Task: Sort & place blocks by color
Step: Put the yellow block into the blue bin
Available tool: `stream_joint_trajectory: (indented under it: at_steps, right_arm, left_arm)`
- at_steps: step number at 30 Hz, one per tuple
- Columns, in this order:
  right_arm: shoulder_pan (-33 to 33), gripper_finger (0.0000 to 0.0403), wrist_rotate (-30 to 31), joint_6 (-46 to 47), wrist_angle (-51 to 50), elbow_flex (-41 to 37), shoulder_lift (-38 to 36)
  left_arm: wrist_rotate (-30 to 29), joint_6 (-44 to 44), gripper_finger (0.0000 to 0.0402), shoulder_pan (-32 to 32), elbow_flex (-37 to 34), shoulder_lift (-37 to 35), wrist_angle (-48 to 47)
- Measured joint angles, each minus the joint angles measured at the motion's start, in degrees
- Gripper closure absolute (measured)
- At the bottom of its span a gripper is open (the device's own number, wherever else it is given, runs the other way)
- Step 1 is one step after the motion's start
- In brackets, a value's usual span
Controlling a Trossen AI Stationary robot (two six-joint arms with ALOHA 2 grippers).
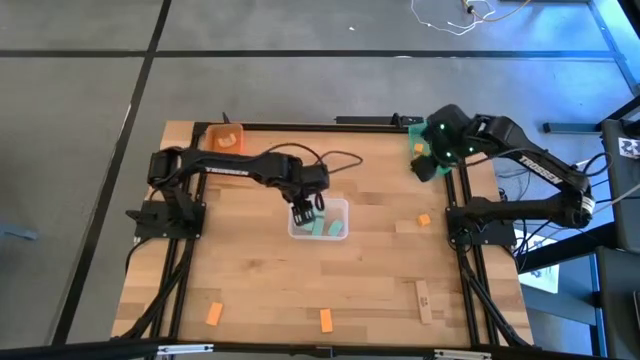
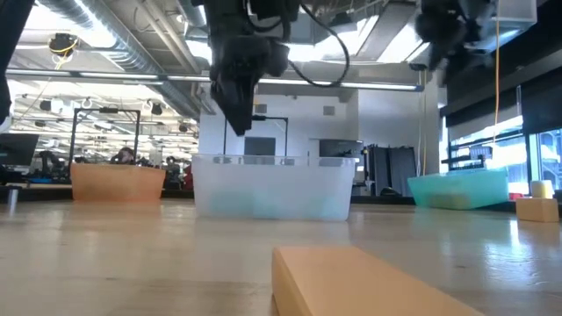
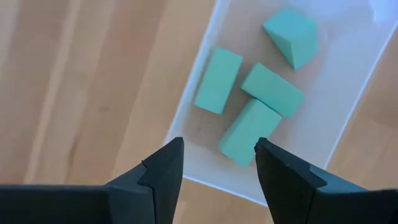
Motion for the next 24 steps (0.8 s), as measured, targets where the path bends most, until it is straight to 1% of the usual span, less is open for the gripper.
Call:
stream_joint_trajectory:
  at_steps: [4, 7, 13, 16, 18, 20, 21, 22, 24]
  right_arm:
    - [2.0, 0.0155, 6.4, 12.1, -11.3, -0.3, 0.2]
    - [2.8, 0.0155, 6.7, 17.3, -15.0, -2.6, 0.3]
    - [3.5, 0.0155, 0.8, 18.4, -14.9, -11.6, 0.4]
    - [3.8, 0.0155, -0.2, 18.4, -14.3, -17.2, 0.3]
    - [4.0, 0.0155, -0.6, 18.3, -11.7, -20.8, 0.4]
    - [4.6, 0.0155, -2.9, 17.9, -7.6, -24.2, 0.4]
    - [4.9, 0.0155, -4.0, 17.6, -5.7, -25.4, 0.5]
    - [5.3, 0.0156, -3.8, 17.7, -6.8, -24.6, 1.3]
    - [6.4, 0.016, -2.4, 17.0, -5.4, -23.5, 1.7]
  left_arm:
    - [-0.4, 0.0, 0.0214, 1.2, 0.0, -2.6, 0.3]
    - [-1.5, 1.6, 0.0214, 1.9, 0.0, -4.0, 0.2]
    - [-1.6, 4.0, 0.0214, 2.8, 0.0, -6.0, 0.8]
    - [-1.6, 4.1, 0.0214, 3.1, 0.0, -6.7, 0.8]
    - [-1.5, 4.2, 0.0214, 3.3, 0.0, -6.7, 0.7]
    - [-1.5, 4.5, 0.0214, 3.5, 0.0, -6.7, 0.6]
    - [-1.5, 4.5, 0.0214, 3.5, 0.0, -6.7, 0.6]
    - [-1.4, 4.5, 0.0214, 3.7, 0.0, -6.7, 0.6]
    - [-1.4, 4.5, 0.0214, 3.9, 0.0, -6.7, 0.6]
